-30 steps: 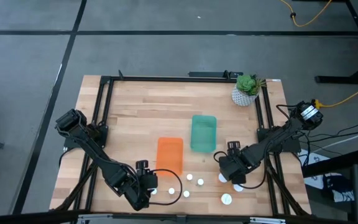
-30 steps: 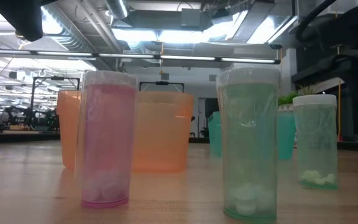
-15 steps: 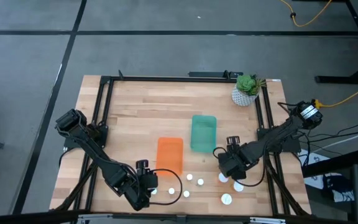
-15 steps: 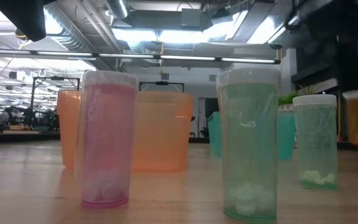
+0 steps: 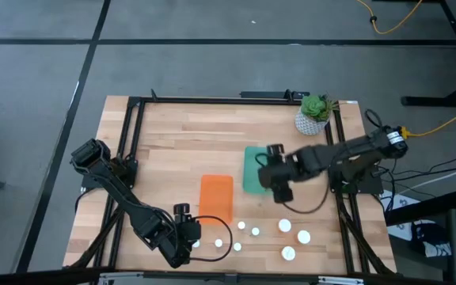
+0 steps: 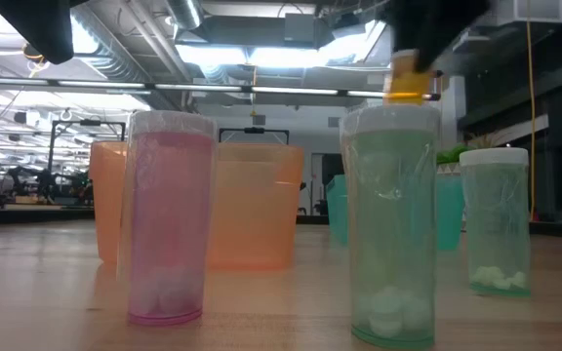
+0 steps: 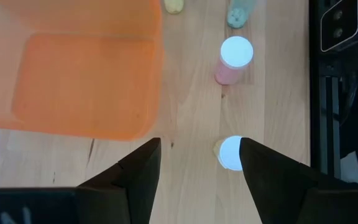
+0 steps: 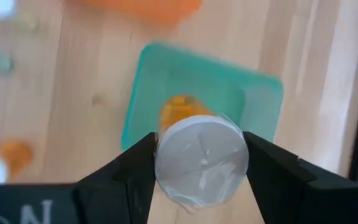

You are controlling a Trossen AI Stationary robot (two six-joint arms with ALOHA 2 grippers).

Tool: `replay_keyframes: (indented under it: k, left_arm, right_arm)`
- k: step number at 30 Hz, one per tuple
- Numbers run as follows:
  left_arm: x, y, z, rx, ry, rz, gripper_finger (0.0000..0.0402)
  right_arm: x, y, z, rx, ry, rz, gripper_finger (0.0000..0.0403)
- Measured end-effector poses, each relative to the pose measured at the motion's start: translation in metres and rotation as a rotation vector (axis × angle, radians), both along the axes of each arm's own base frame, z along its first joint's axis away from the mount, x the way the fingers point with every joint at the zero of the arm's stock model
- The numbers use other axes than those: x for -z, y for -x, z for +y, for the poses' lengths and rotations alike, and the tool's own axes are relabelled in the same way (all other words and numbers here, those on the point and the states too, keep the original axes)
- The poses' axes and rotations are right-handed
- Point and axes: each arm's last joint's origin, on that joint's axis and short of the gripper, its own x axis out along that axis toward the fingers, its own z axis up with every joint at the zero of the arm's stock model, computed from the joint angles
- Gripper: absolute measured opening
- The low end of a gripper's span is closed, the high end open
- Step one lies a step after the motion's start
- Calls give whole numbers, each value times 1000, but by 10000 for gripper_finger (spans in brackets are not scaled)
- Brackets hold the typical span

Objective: Pick and place medicine bottles into bin by pill shape (circle, oval)
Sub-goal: Put the big orange capsule bottle into the green bin

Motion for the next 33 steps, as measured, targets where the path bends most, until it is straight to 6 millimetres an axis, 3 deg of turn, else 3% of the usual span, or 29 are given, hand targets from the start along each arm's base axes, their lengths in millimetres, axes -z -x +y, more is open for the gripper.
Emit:
replay_keyframes:
  k: [4,9,16,25,33]
  left_arm:
    - [0,0,0,0,0,0,212]
    - [0,0,0,0,0,0,212]
    - [0,0,0,0,0,-1,212]
    - [0,0,0,0,0,-1,212]
    - [0,0,0,0,0,-1,212]
  right_arm:
    - [13,-15,-28,7,-27,-32,215]
    - [47,-22,-61,49,-39,44,216]
    - [88,-27,-91,62,-26,121,217]
    - [106,-33,-107,92,-78,157,220]
    - [108,-34,-108,122,-84,154,257]
